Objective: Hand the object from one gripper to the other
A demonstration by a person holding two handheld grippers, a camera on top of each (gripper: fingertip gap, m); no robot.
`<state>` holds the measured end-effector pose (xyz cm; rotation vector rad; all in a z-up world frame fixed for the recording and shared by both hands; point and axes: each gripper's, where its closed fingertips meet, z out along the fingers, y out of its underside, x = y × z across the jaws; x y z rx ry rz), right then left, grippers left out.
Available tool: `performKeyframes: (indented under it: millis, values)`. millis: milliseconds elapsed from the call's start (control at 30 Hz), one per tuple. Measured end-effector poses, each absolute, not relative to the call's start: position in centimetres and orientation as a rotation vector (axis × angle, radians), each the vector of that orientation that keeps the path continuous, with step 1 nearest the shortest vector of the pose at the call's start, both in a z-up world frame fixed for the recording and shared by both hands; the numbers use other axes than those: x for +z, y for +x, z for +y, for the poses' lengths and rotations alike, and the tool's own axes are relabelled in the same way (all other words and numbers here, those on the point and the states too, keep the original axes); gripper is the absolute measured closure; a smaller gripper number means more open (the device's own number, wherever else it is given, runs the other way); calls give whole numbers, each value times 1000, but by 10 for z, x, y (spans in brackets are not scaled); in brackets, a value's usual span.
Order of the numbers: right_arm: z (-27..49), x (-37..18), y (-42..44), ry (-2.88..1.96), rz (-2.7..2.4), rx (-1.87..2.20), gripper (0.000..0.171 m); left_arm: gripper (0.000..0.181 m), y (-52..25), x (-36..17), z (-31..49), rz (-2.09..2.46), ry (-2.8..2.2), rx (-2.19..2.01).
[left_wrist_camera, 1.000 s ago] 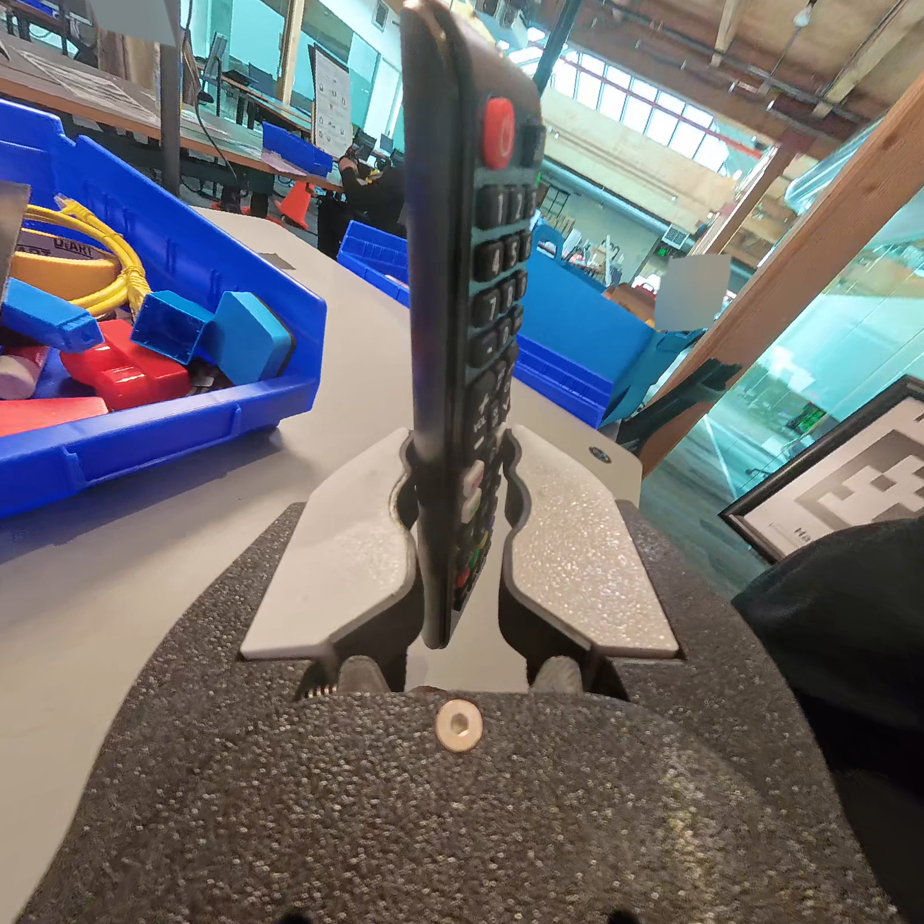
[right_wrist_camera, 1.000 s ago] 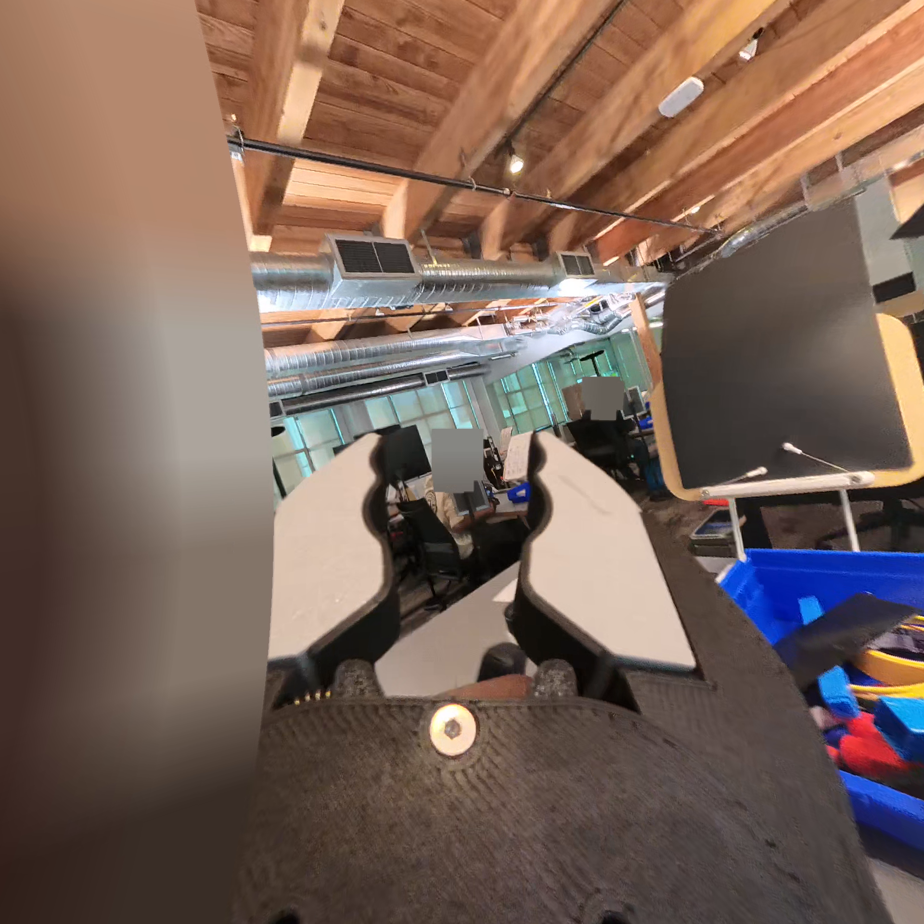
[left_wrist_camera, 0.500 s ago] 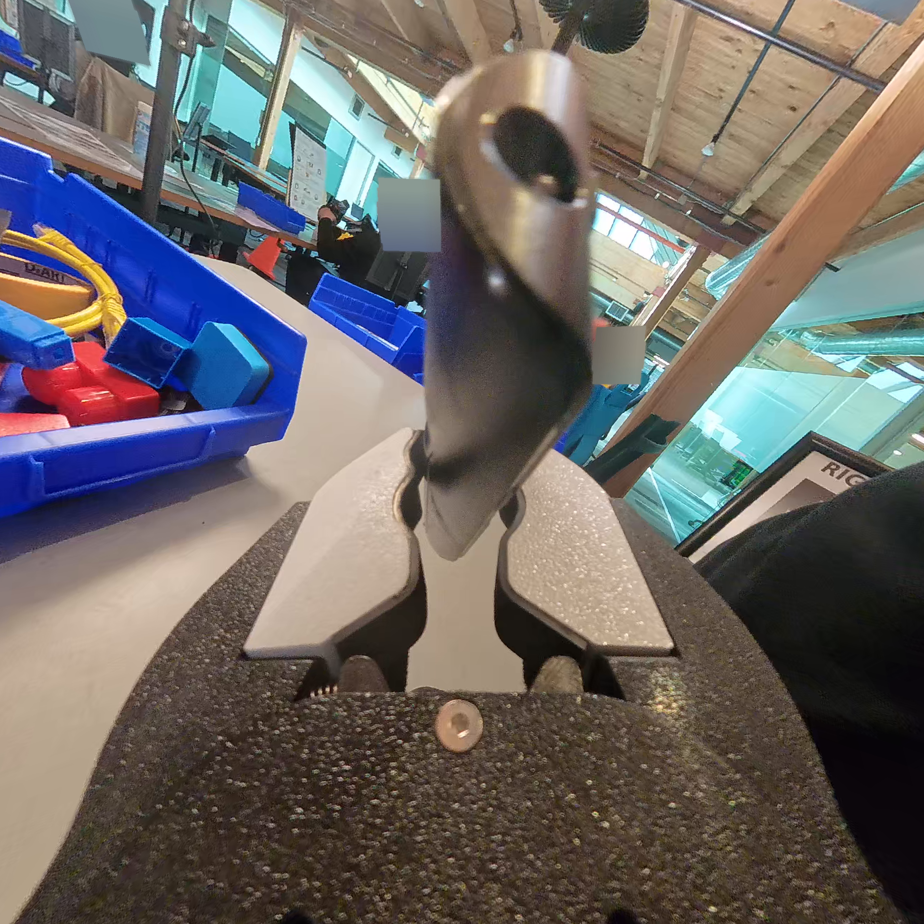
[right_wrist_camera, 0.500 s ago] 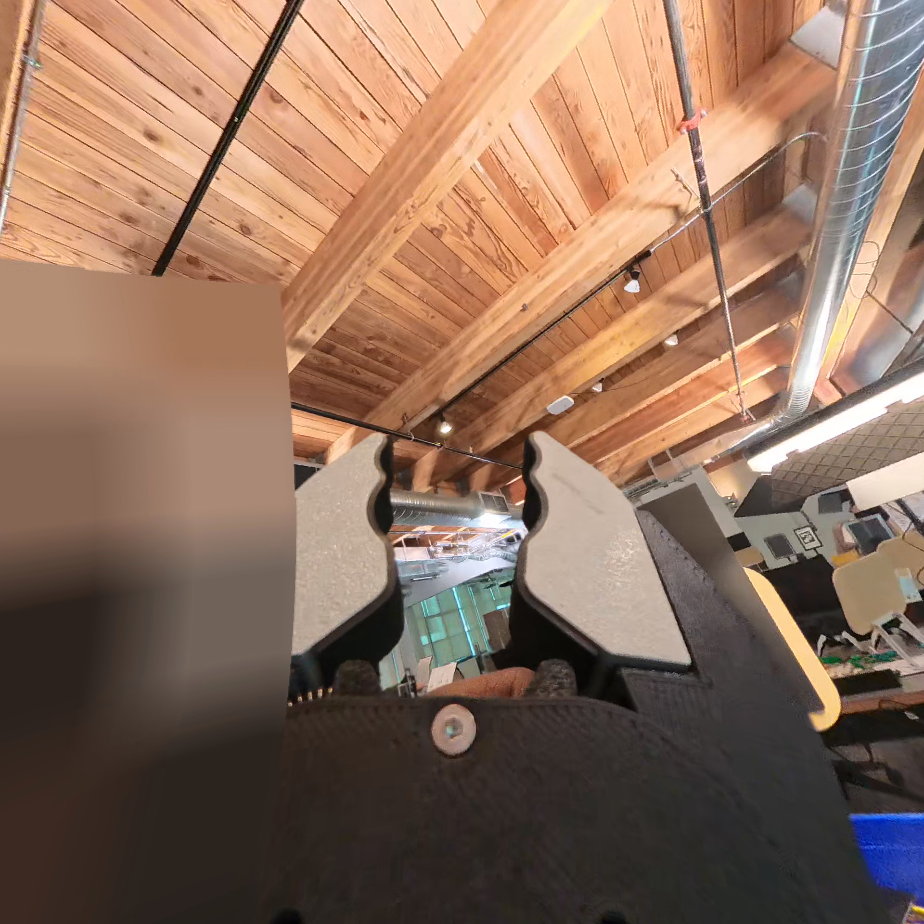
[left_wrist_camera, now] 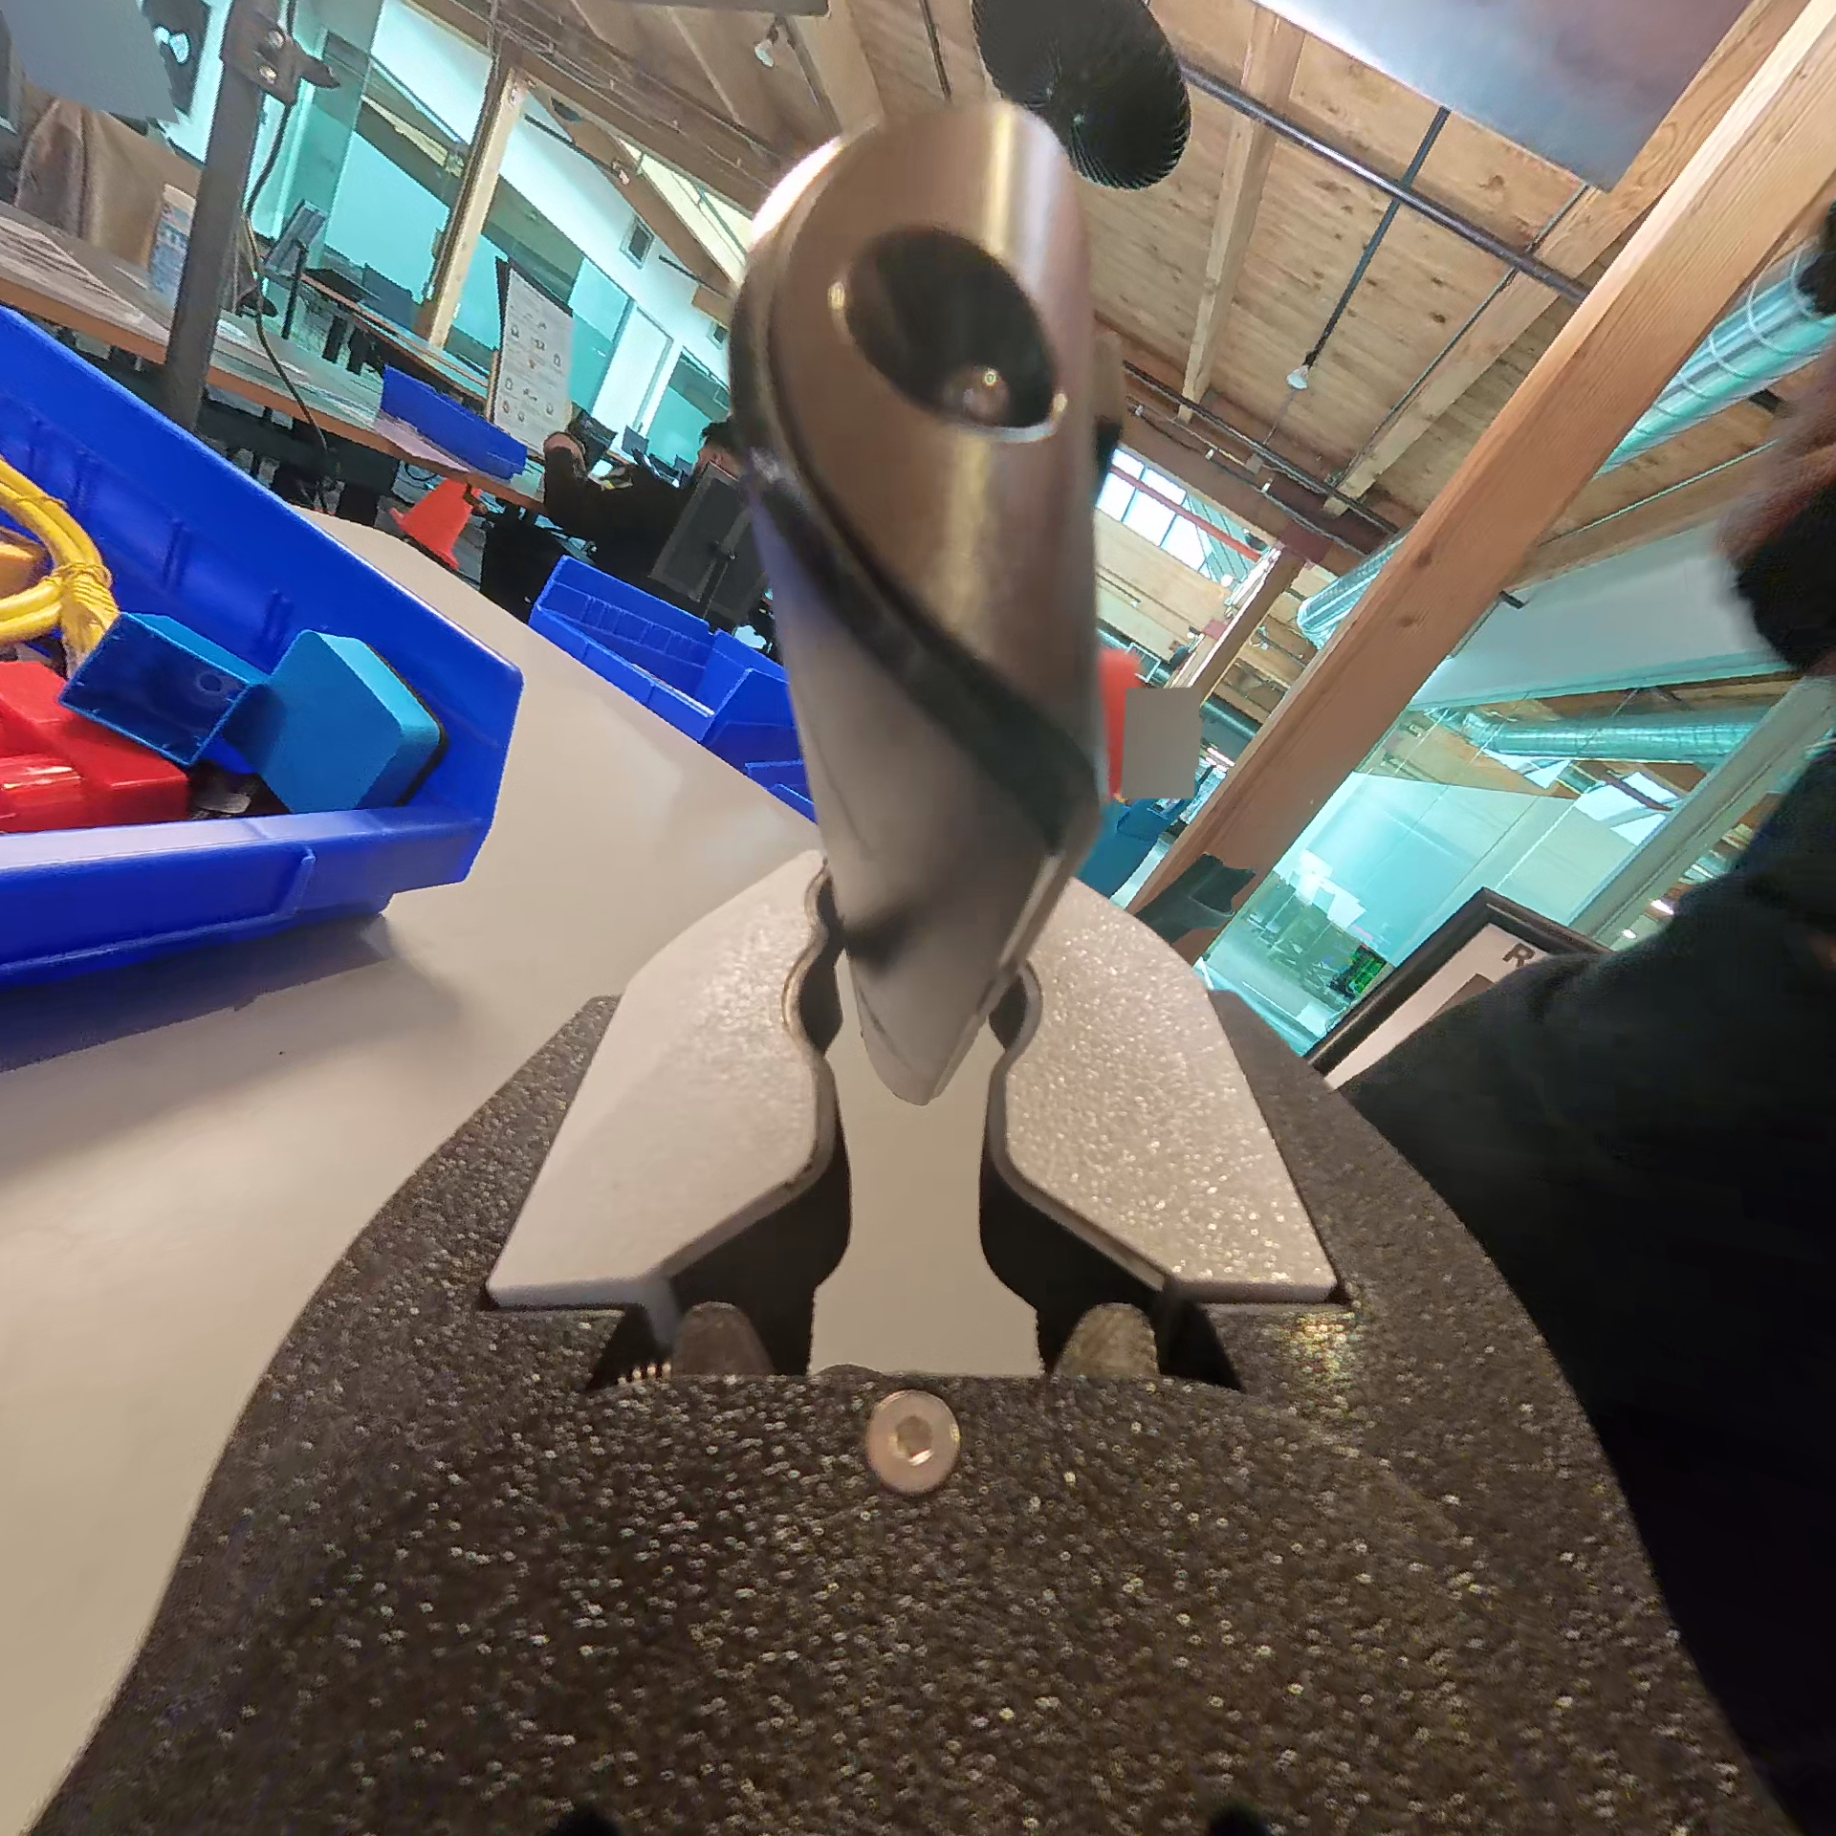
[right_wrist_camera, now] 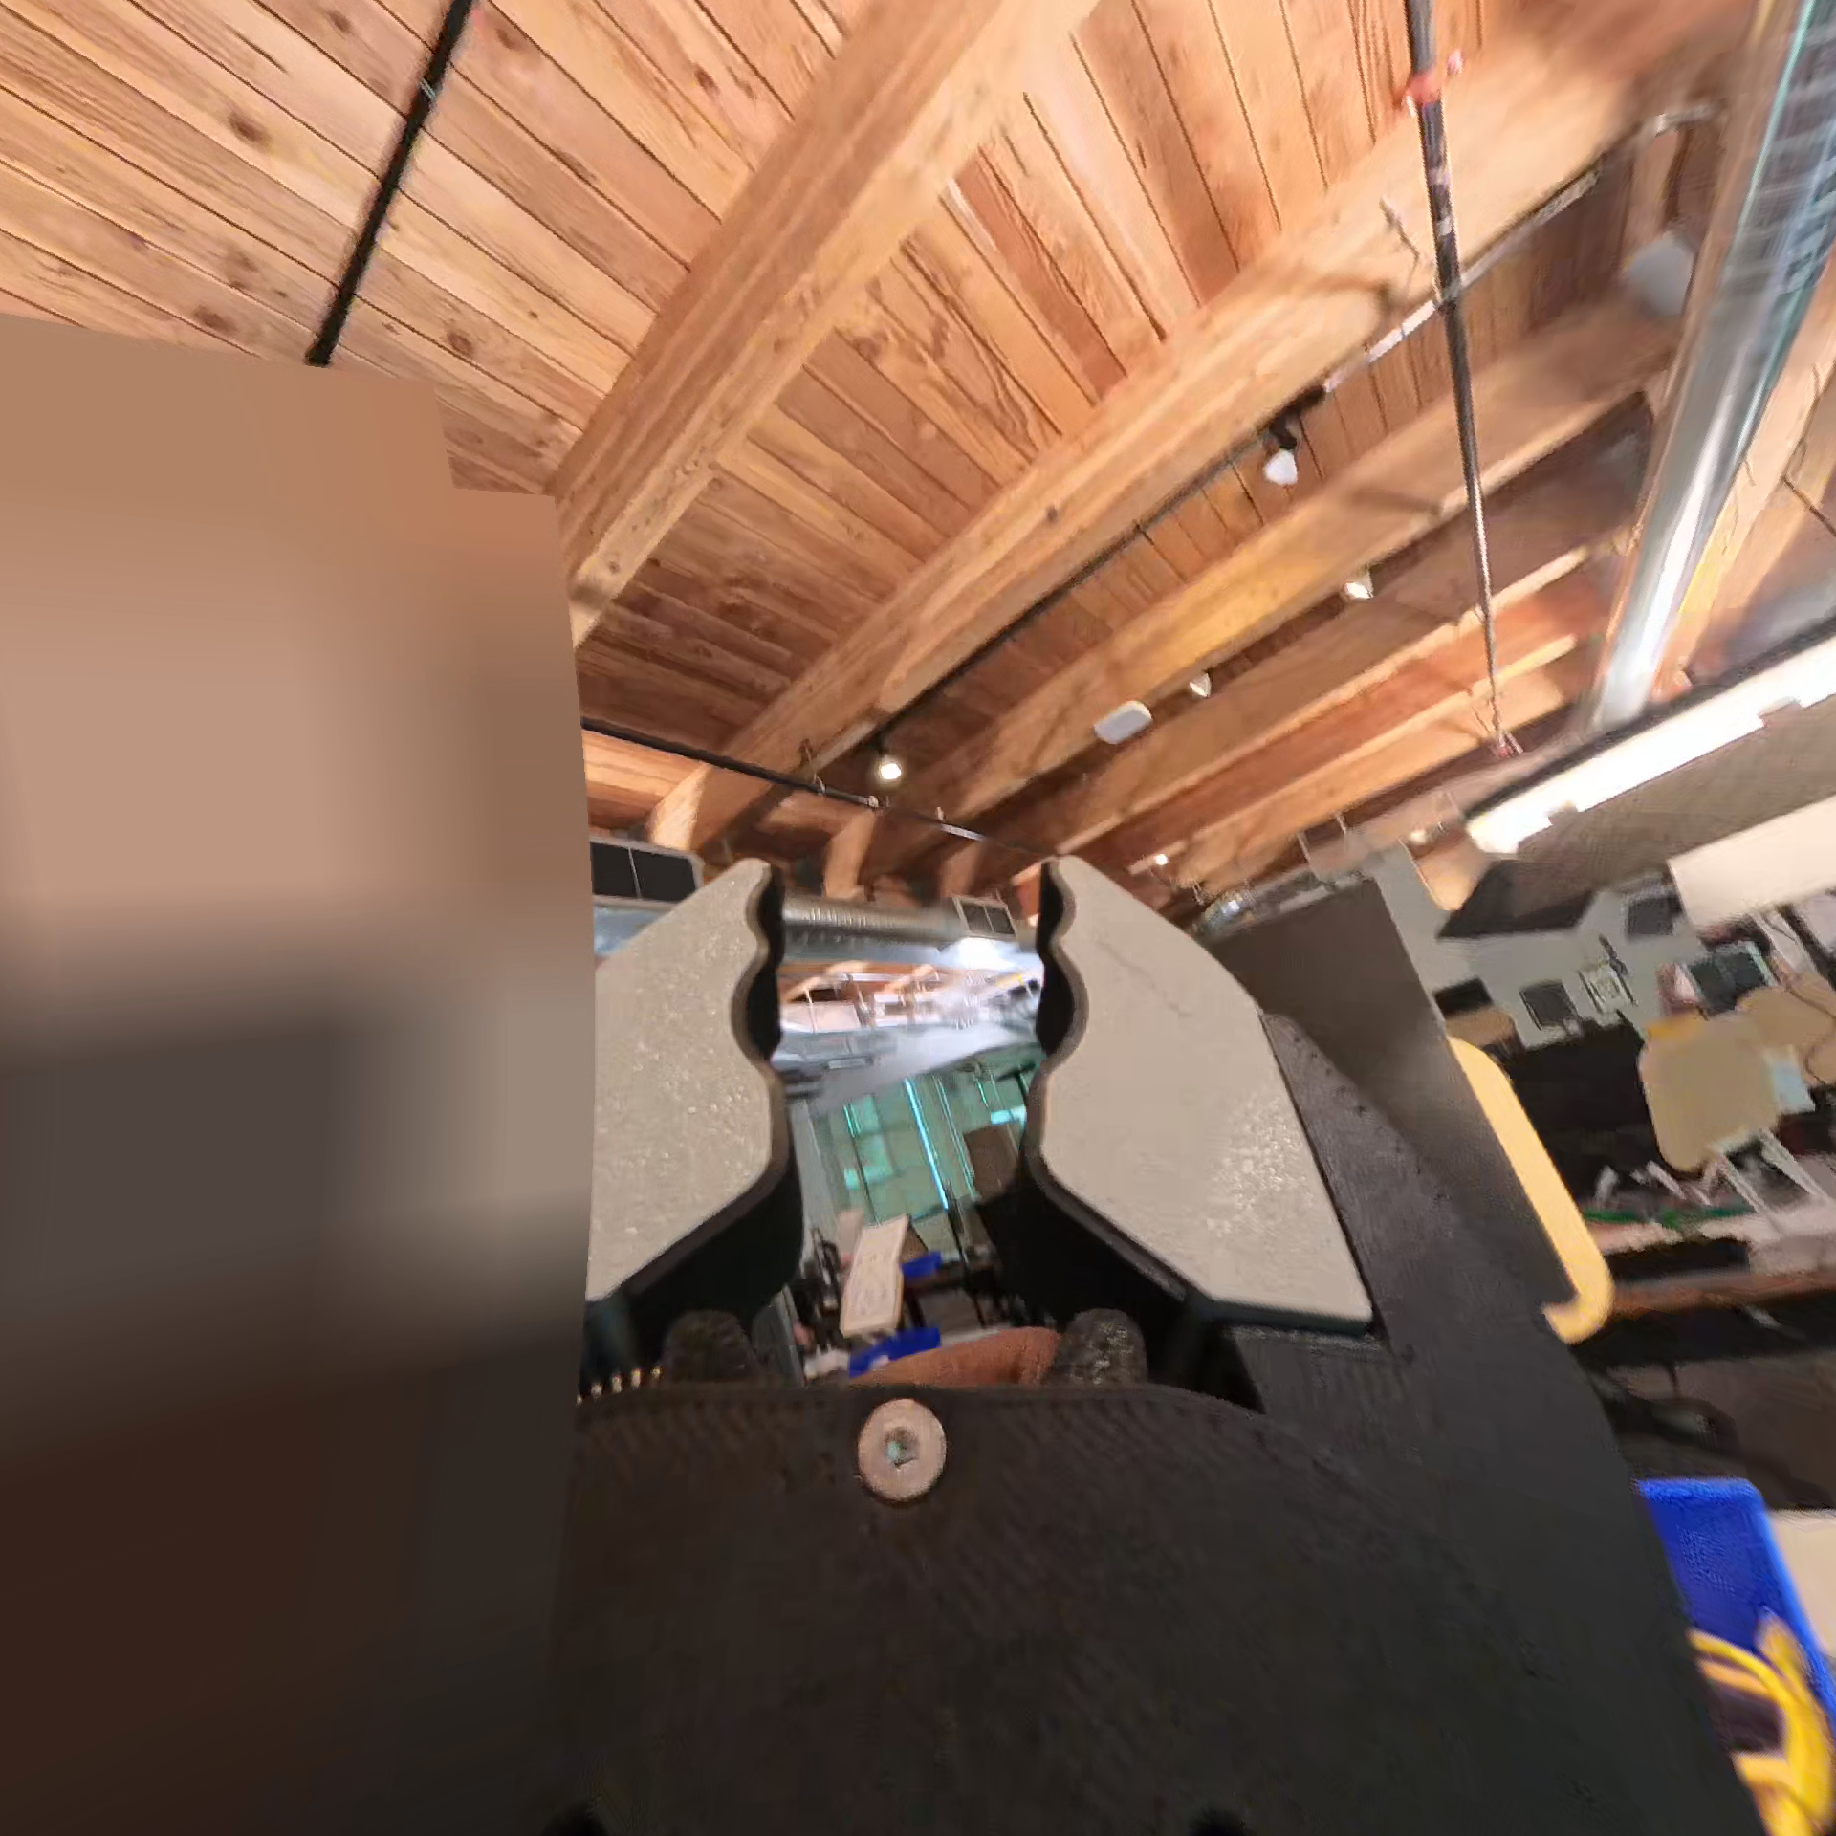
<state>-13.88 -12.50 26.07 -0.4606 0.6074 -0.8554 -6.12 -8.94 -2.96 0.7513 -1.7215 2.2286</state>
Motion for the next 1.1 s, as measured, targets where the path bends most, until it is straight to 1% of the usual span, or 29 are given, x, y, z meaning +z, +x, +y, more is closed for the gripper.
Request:
performKeyframes:
  millis: [33, 100, 200, 233, 367, 433, 600, 800, 900, 933, 967, 1000, 1033, 1100]
  values:
    - [-128, 246, -122, -509, 650, -864, 120, 154, -61, -29, -88, -1717, 761, 2233]
    - [-129, 203, -88, -659, 721, -869, 117, 154, -61, -28, -84, -1709, 784, 2245]
    - [-129, 119, -49, -910, 761, -861, 116, 154, -57, -28, -74, -1690, 844, 2263]
    - [-126, 92, -42, -1000, 731, -834, 117, 154, -56, -28, -71, -1687, 861, 2266]
    - [-123, 3, -37, -1278, 599, -837, 110, 154, -53, -31, -63, -1694, 925, 2256]
    - [-120, -24, -40, -1384, 521, -894, 99, 154, -50, -31, -60, -1709, 952, 2279]
    - [-100, -50, -47, -1540, 359, -988, 83, 154, -42, -38, -59, -1775, 1008, 2325]
    - [-80, -80, -48, -1753, 223, -1030, 78, 154, -47, -40, -63, -1795, 982, 2300]
    - [-74, -86, -50, -1793, 191, -1052, 85, 154, -54, -44, -69, -1801, 959, 2251]
    - [-73, -89, -49, -1813, 182, -1066, 89, 154, -56, -46, -72, -1804, 948, 2229]
    - [-73, -93, -49, -1832, 181, -1077, 96, 154, -59, -49, -75, -1809, 936, 2204]
    - [-74, -96, -48, -1849, 187, -1076, 113, 153, -60, -52, -76, -1822, 935, 2182]
    - [-75, -99, -47, -1864, 201, -1058, 119, 154, -59, -55, -77, -1844, 932, 2171]
    - [-77, -106, -47, -1896, 235, -991, 119, 149, -61, -59, -79, -1885, 877, 2162]
